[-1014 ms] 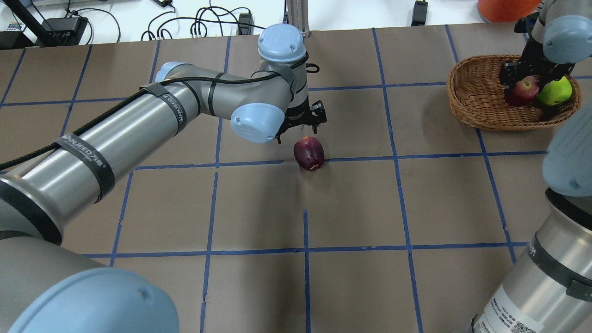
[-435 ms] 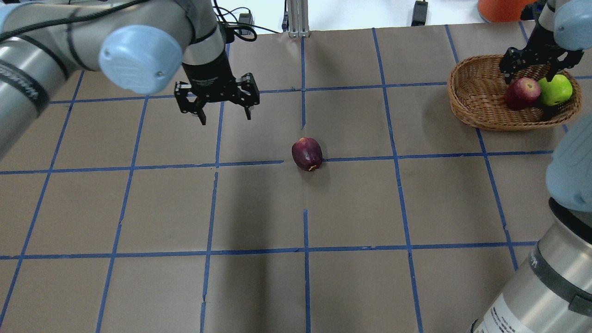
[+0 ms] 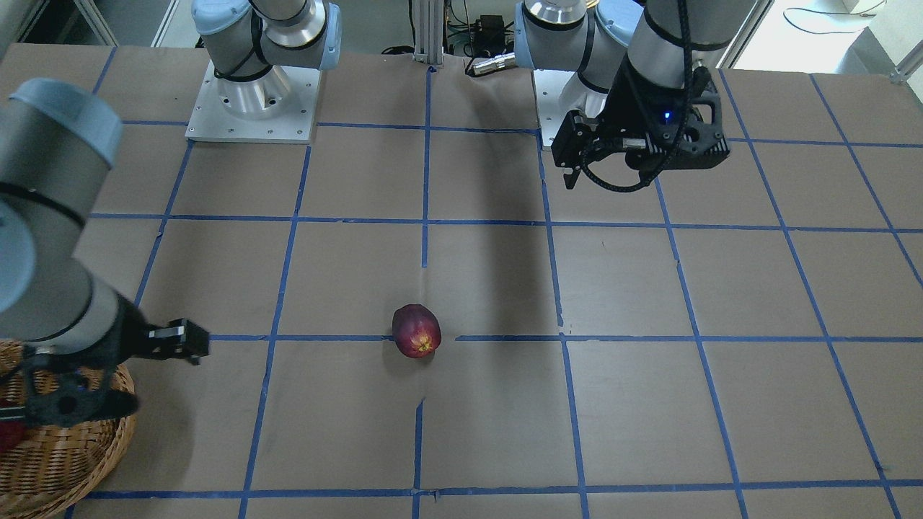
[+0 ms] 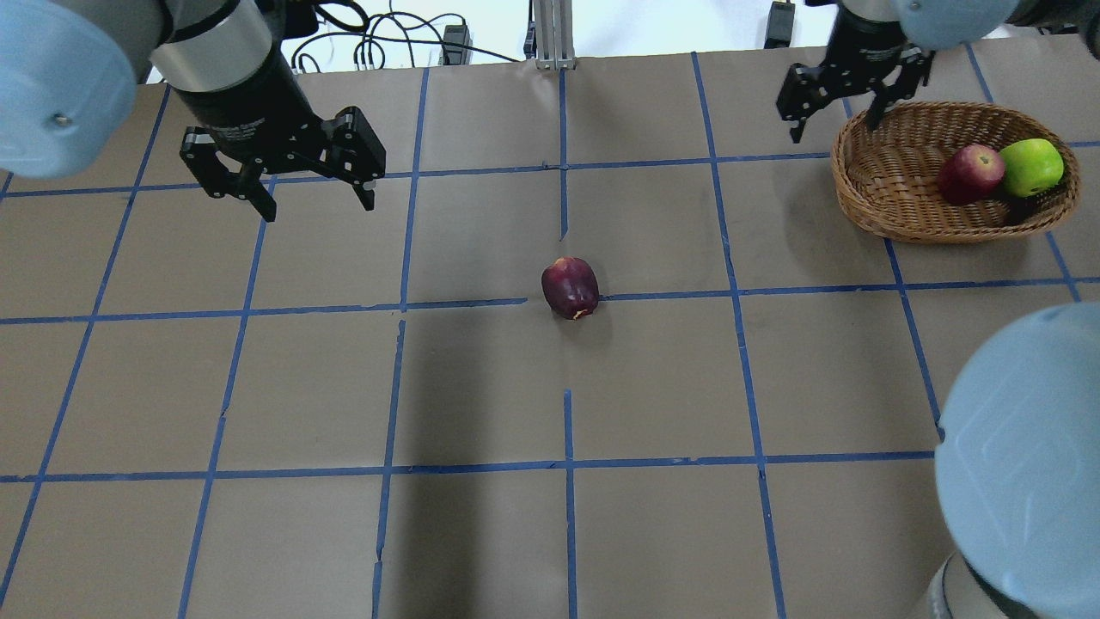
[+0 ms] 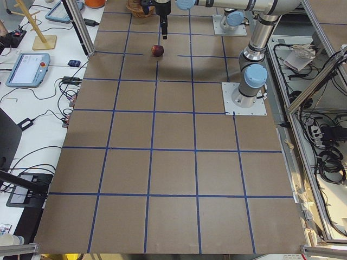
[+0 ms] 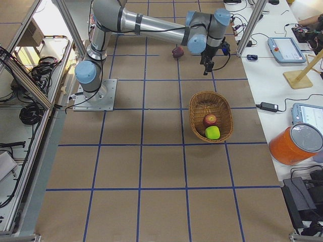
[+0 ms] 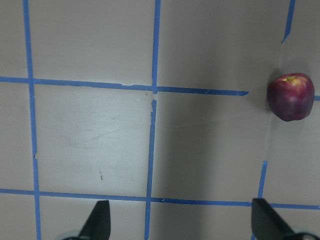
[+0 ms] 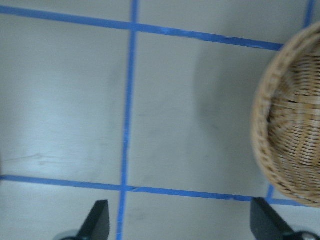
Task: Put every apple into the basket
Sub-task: 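Lower the right gripper to the dark red apple while the left lifts away, then close the right gripper around the dark red apple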
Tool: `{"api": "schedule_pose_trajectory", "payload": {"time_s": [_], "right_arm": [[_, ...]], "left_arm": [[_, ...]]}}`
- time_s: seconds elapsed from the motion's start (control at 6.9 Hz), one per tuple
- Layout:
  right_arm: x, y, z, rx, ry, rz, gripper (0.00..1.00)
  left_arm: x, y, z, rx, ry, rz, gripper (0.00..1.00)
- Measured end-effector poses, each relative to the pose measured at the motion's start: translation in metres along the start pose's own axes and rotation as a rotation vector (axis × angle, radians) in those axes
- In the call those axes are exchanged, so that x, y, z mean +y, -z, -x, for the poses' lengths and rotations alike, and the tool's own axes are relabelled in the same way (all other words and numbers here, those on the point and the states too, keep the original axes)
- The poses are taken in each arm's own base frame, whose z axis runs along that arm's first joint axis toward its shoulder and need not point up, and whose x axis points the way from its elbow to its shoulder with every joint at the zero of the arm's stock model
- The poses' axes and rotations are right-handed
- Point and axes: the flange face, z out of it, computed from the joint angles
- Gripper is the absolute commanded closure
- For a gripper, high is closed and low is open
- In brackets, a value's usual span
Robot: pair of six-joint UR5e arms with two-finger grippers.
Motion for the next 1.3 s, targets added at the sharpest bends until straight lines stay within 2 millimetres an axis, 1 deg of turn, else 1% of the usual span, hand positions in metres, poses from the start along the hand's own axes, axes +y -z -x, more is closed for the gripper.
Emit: {"api": "schedule_pose_trajectory", "payload": {"time_s": [0.14,0.29,0.43,0.58,0.72,0.87,1.01,1.3], "right_arm": [[0.004,-0.015,0.072,-0.04,0.083,0.027,0.0],[0.013,-0.04,0.126,-0.074,0.152,0.063,0.0],[0.022,-0.063,0.17,-0.101,0.205,0.082,0.0],[0.028,-0.084,0.201,-0.116,0.24,0.083,0.0],[0.034,-0.101,0.222,-0.121,0.262,0.084,0.0],[0.038,-0.112,0.236,-0.122,0.274,0.086,0.0],[0.038,-0.124,0.246,-0.125,0.281,0.086,0.0],[0.027,-0.154,0.255,-0.139,0.285,0.068,0.0]], "left_arm": [[0.003,0.003,0.003,0.003,0.005,-0.029,0.0],[0.009,0.004,0.004,0.006,0.006,-0.051,0.0],[0.014,0.004,0.005,0.007,0.008,-0.061,0.0],[0.017,0.004,0.006,0.007,0.009,-0.065,0.0],[0.017,0.003,0.006,0.007,0.01,-0.066,0.0],[0.017,0.003,0.007,0.006,0.01,-0.066,0.0],[0.017,0.003,0.008,0.006,0.008,-0.066,0.0],[0.017,0.004,0.008,0.006,0.008,-0.068,0.0]]}}
